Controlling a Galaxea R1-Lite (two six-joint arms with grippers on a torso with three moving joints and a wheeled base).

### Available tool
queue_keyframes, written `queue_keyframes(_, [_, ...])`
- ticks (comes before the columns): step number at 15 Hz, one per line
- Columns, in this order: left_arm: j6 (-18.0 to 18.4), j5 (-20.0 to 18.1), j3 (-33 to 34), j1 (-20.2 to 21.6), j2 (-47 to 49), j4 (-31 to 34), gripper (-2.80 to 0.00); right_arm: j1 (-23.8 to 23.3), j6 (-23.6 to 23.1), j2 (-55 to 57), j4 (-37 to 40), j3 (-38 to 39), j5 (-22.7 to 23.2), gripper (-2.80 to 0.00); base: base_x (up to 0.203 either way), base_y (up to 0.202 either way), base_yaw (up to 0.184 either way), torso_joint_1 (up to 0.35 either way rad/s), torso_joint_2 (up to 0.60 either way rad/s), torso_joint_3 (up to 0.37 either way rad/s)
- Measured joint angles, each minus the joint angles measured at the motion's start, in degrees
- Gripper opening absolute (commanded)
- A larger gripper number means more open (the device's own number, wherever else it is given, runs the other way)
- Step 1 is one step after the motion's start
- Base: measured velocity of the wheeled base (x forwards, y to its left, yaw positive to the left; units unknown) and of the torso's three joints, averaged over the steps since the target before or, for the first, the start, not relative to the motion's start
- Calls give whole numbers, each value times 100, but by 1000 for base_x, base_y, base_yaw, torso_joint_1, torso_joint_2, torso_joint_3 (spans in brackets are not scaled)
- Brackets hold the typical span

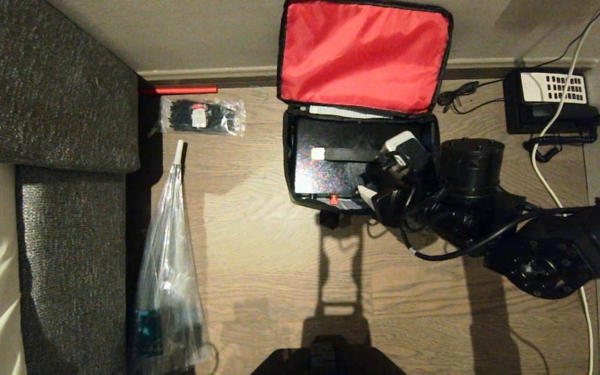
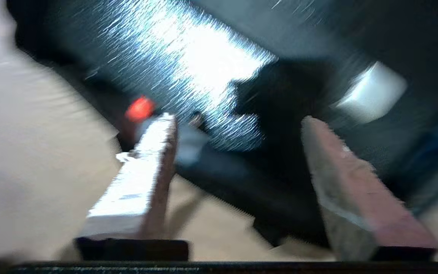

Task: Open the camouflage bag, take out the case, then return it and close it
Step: Grip the handle

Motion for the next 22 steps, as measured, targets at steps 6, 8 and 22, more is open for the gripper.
queue_keyframes(6, [2, -2, 0, 0, 0, 0, -280, 130, -2575, 150, -2043, 948, -1081, 0, 0, 0, 0, 0, 0, 0])
queue_keyframes(8, [-2, -2, 0, 0, 0, 0, -280, 141, -2810, 36, -1983, 1078, -1464, 0, 0, 0, 0, 0, 0, 0])
queue_keyframes(22, [2, -5, 0, -1, 0, 0, -280, 778, -5535, 673, -3098, 940, -2225, 0, 0, 0, 0, 0, 0, 0])
